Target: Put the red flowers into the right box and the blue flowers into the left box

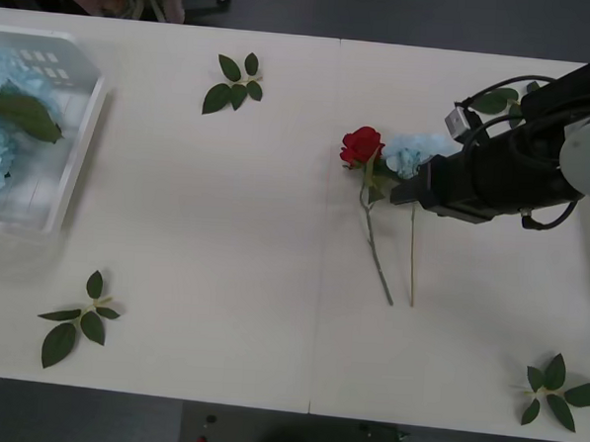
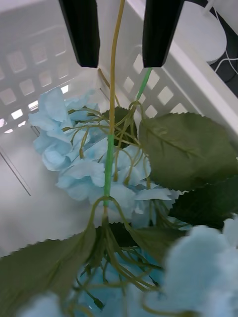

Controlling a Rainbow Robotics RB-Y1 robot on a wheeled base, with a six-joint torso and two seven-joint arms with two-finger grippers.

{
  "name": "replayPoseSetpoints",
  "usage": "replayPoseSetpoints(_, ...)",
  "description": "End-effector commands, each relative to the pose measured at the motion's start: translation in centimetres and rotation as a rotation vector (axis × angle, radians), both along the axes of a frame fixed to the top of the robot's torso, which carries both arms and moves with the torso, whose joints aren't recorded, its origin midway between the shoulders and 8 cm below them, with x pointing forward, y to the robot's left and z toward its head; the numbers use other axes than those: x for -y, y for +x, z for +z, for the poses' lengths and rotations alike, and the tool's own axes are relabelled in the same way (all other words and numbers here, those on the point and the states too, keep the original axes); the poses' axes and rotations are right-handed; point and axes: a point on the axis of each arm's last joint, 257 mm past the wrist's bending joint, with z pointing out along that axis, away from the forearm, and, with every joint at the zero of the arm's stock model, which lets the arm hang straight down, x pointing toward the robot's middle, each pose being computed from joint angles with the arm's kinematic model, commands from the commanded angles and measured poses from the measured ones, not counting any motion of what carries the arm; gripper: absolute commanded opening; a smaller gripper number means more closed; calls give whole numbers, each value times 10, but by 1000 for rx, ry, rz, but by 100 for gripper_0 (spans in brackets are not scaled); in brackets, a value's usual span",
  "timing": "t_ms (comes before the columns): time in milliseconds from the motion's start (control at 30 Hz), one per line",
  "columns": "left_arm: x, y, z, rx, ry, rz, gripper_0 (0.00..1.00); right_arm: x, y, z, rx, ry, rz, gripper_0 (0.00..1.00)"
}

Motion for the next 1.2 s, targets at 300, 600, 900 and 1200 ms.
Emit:
replayPoseSetpoints(300,39,10,21,64,-112,-117,86,6,57,-30,96,-92,-123,84)
replayPoseSetpoints(600,238,-4,142,134,-706,-473,86,28,72,-59,109,-183,-149,84)
replayPoseSetpoints(900,355,-1,125,188,-759,-633,86,28,85,-84,121,-199,-173,84)
replayPoseSetpoints(1200,440,-77,87,252,-858,-739,86,26,95,-95,144,-239,-178,30)
